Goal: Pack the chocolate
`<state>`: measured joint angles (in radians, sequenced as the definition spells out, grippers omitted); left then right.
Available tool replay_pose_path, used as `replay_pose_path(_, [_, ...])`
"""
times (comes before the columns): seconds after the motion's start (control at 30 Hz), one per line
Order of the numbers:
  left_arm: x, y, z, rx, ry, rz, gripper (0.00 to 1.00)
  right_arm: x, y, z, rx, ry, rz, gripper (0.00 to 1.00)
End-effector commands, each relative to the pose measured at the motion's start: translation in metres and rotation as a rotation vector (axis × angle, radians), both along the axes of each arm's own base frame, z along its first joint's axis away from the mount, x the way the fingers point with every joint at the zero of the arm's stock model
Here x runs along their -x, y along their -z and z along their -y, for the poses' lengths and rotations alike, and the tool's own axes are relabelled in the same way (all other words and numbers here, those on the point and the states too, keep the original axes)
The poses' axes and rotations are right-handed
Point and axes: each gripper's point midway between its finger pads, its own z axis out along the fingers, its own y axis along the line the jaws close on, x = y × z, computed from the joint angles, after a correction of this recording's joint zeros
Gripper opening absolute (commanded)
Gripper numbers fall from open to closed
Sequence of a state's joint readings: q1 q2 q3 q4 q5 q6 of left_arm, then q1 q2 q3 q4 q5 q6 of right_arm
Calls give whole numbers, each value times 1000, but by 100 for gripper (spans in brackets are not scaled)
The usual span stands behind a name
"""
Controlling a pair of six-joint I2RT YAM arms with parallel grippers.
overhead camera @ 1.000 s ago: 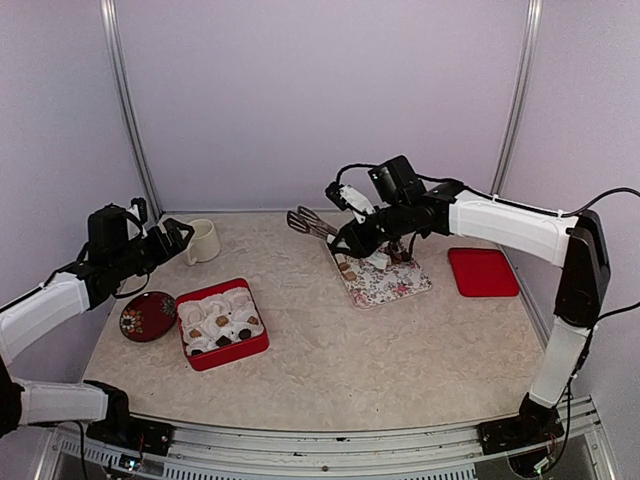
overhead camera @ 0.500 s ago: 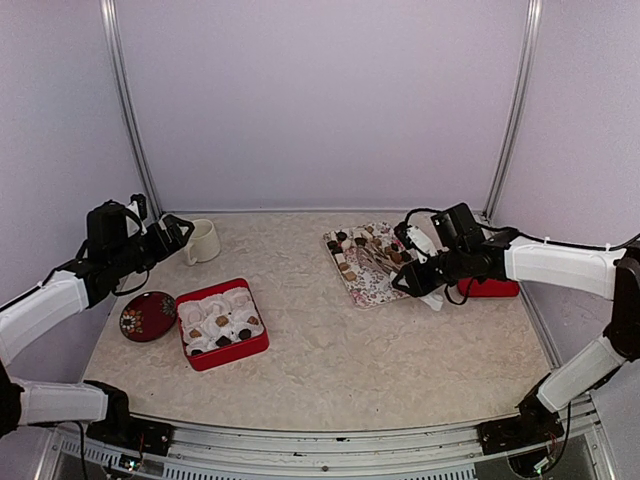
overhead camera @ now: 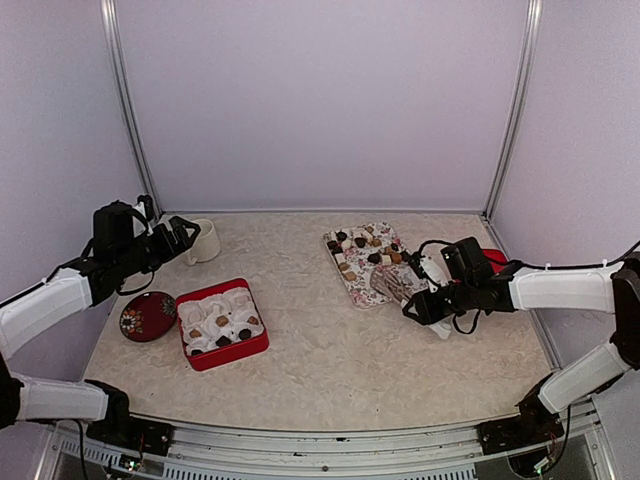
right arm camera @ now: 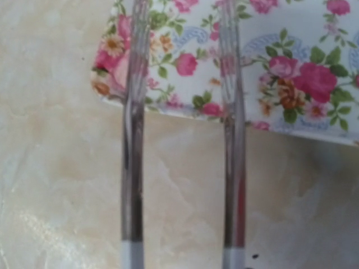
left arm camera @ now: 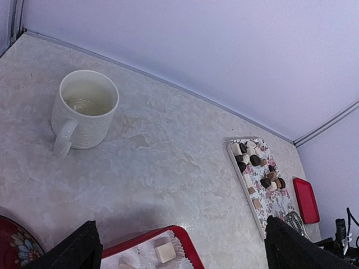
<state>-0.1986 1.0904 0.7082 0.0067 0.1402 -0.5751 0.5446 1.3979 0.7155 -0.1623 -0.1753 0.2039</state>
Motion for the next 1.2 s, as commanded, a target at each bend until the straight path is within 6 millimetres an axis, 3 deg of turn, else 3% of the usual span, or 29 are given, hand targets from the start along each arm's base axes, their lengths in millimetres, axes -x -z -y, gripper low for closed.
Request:
replay_pose_path(0.0, [-6,-14,1,0,-13,27,99,-15,2,1,-37,45,56,42])
replay_pose_path(0.33, [-11,-12,-17,-27,-94,-17,99,-6,41,4,-16,39,0,47])
replay_pose_path(0.53, [-13,-8,-20,-21,-103,-29,99,-3,51,5,-5,36,-20,53])
replay_pose_path(0.67, [-13,-9,-20,-22,-102,-29,99,-2,52,4,1,28,-38,65])
replay_pose_path(0.77, [-14,-12,-21,-24,-102,-23,99,-2,45,3,-5,24,-28,79])
replay_pose_path(0.87, [-15,-10,-21,-24,-97,-26,99,-4,34,2,-11,24,-11,84])
replay_pose_path(1.07, [-16,-9,-19,-21,-87,-26,99,-19,-13,-3,-52,35,79,100])
replay_pose_path(1.17, [-15,-9,-20,-28,-88,-22,99,-29,-41,-1,-54,53,144,100])
